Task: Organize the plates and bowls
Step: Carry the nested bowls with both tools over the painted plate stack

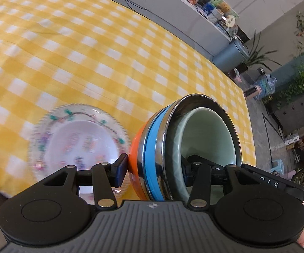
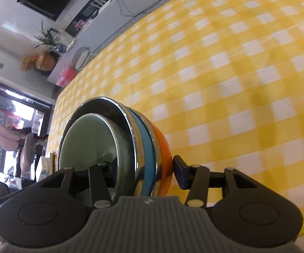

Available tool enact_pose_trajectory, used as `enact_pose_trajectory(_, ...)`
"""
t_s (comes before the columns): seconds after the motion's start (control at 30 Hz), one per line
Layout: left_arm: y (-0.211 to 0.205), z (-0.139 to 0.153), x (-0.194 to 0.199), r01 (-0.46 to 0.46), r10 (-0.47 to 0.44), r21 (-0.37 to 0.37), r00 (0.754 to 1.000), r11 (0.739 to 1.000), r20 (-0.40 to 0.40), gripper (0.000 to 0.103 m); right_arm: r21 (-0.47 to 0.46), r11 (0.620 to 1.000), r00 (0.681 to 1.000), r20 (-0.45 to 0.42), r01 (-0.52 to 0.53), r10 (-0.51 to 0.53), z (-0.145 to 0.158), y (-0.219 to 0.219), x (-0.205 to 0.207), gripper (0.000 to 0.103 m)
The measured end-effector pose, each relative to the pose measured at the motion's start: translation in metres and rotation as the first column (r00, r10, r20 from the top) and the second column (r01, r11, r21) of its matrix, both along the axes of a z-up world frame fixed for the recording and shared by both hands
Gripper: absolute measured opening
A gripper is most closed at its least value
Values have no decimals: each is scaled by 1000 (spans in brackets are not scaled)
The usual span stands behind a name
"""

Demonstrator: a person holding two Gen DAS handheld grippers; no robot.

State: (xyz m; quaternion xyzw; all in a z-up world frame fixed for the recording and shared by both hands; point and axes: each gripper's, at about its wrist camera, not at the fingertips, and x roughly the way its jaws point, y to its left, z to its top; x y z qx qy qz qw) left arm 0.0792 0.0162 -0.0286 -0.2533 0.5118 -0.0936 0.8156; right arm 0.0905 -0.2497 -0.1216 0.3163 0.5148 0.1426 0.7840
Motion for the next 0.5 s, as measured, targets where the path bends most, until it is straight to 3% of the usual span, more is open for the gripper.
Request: enact_pose_trajectory(0.5, 76, -4, -11, -134, 133, -18, 990, 991, -49, 54, -4, 992, 991, -51, -126, 126, -2, 82, 15, 48)
